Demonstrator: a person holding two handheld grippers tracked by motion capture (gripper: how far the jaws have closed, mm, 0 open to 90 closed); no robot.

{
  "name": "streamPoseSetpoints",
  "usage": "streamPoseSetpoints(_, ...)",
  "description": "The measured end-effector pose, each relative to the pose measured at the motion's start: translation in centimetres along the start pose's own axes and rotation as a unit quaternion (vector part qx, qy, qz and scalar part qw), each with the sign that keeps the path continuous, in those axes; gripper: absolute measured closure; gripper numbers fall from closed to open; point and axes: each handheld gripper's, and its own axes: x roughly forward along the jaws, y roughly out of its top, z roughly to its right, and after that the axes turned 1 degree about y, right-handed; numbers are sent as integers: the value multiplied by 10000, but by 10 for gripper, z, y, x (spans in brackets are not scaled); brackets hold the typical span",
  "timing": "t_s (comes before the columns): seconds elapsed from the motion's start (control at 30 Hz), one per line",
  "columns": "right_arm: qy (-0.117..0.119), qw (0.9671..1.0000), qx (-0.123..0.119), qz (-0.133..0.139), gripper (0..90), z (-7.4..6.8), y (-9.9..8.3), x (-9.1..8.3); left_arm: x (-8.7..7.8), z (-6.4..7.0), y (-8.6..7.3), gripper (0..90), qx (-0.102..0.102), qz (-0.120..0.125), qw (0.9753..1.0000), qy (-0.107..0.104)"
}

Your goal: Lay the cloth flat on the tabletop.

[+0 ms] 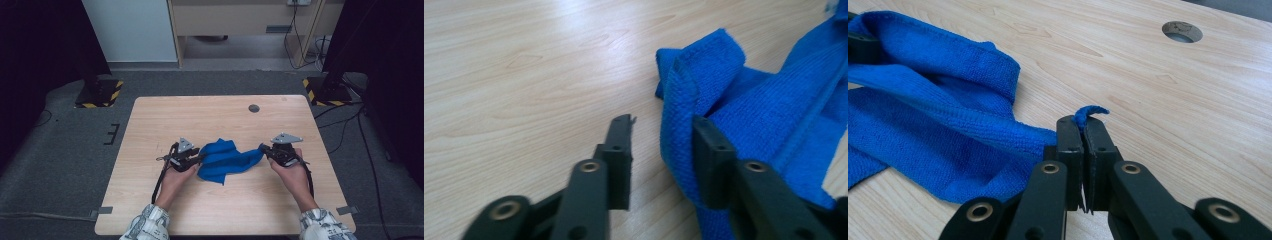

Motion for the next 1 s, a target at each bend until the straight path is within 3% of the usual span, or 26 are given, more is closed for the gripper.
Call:
streamPoseSetpoints(0.13,20,10000,-30,-35,879,-1,-1,1,-1,1,2,516,-32,139,9998,-107)
streamPoseSetpoints(0.5,62,10000,-50,-56,878,-5,-1,5,-1,10,17,525,77,426,9985,-340)
streamPoseSetpoints(0.73,90,9999,-79,-57,878,-7,0,7,7,11,19,596,228,247,9987,-371)
streamPoseSetpoints(0.93,91,9999,-95,-55,879,-7,0,6,10,4,22,833,248,63,9986,-456)
streamPoseSetpoints(1.0,73,9999,-66,-55,879,-7,0,4,9,1,22,862,207,105,9990,-382)
